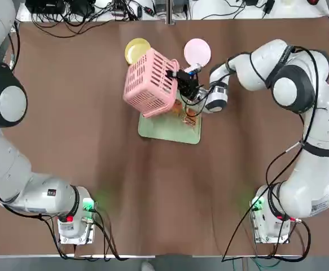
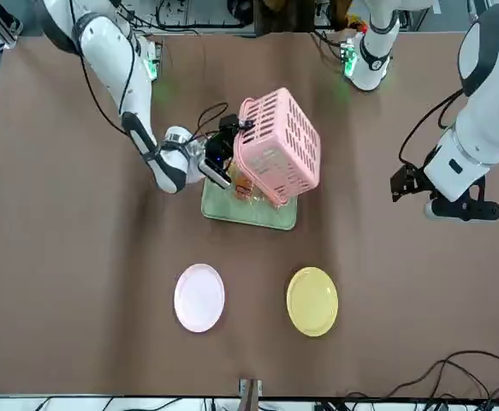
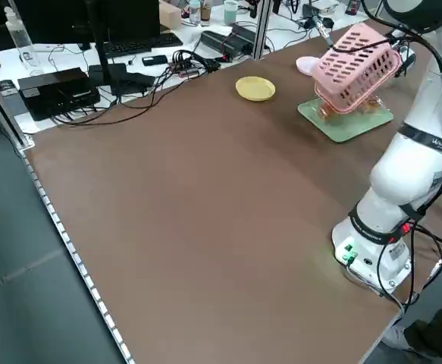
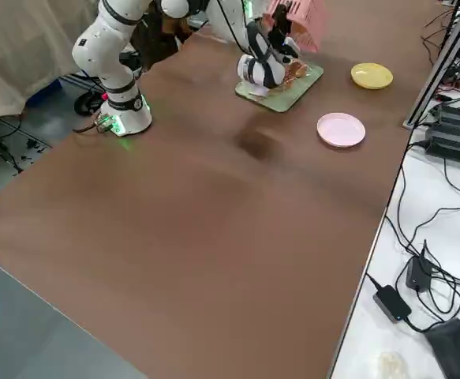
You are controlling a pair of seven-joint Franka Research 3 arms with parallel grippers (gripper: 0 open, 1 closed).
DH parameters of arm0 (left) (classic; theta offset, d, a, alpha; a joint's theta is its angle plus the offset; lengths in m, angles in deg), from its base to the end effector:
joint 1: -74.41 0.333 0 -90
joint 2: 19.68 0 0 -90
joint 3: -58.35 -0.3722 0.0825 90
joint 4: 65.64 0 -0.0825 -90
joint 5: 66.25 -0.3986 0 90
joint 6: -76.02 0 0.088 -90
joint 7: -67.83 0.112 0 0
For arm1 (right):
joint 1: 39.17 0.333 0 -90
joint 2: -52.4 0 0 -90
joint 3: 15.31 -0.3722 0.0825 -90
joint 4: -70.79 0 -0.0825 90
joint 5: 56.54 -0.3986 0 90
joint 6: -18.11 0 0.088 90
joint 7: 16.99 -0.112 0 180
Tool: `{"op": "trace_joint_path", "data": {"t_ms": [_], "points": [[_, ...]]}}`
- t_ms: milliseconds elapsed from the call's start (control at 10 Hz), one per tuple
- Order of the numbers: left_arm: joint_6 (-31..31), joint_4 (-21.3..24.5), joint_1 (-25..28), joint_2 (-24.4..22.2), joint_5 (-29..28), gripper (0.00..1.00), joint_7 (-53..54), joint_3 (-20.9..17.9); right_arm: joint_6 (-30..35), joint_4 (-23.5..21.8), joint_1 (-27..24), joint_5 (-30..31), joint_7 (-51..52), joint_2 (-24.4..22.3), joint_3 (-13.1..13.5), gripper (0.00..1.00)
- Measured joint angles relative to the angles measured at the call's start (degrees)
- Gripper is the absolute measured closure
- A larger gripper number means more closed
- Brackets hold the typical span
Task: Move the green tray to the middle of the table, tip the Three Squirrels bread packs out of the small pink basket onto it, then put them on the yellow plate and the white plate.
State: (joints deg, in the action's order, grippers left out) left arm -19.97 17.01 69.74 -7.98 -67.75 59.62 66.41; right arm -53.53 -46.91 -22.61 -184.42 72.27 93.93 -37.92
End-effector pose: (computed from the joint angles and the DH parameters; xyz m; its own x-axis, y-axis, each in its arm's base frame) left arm 0.6374 -0.1308 0.6244 0.9965 -0.0777 0.0300 -0.0779 -0.9969 0.0067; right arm 0.4469 0.4573 0.2528 0.9805 -0.1447 0.1329 0.1961 0.6765 -0.7098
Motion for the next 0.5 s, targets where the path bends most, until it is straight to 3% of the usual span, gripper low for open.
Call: {"op": "trace_joint_path", "data": {"t_ms": [100, 300, 500], "points": [[0.0, 0.0, 0.0, 0.0, 0.0, 0.0, 0.0, 0.0, -1.6, 1.3, 0.1, -1.2, 0.0, -0.3, -1.4, 0.94], [0.0, 0.0, 0.0, 0.1, 0.0, 0.0, 0.0, 0.0, -1.8, 1.2, 0.1, -1.7, -0.1, -0.4, -1.4, 0.94], [0.0, 0.0, 0.0, 0.4, -0.2, 0.0, 0.0, 0.0, 2.9, -1.5, 0.1, 0.8, -0.1, -0.4, 2.5, 0.94]]}}
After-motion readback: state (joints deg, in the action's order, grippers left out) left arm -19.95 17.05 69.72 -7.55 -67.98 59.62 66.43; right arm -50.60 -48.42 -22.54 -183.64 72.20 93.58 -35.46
